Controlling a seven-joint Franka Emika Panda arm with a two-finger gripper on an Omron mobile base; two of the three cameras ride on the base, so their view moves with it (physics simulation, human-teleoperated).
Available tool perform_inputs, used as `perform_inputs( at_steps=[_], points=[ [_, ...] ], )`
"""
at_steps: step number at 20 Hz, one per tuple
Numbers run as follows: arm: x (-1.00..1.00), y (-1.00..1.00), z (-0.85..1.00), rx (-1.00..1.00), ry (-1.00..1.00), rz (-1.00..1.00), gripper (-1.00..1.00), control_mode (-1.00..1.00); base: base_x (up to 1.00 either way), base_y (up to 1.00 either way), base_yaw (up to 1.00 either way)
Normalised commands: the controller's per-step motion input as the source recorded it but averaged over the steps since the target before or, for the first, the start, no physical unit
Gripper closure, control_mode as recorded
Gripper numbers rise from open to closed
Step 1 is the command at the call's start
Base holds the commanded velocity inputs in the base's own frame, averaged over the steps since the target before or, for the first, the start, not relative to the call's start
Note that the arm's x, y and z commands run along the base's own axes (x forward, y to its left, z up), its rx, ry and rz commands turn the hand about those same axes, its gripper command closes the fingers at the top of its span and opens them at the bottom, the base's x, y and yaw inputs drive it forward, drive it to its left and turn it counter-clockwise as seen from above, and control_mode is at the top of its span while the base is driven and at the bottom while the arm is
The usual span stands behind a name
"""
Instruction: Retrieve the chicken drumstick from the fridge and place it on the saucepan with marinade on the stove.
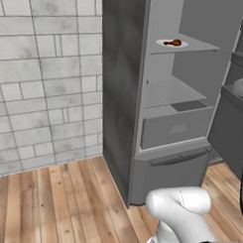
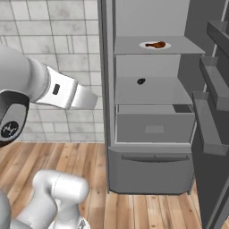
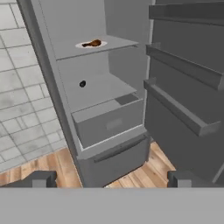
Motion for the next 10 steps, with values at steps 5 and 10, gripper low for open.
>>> perform_inputs(
  at_steps=[5, 10],
  points=[
    [0.05, 0.03, -0.24, -0.06, -0.05, 0.14, -1.00, -1.00, 0.00, 0.00, 0.00],
    [0.07, 0.19, -0.22, -0.15, -0.03, 0.08, -1.00, -1.00, 0.00, 0.00, 0.00]
  ],
)
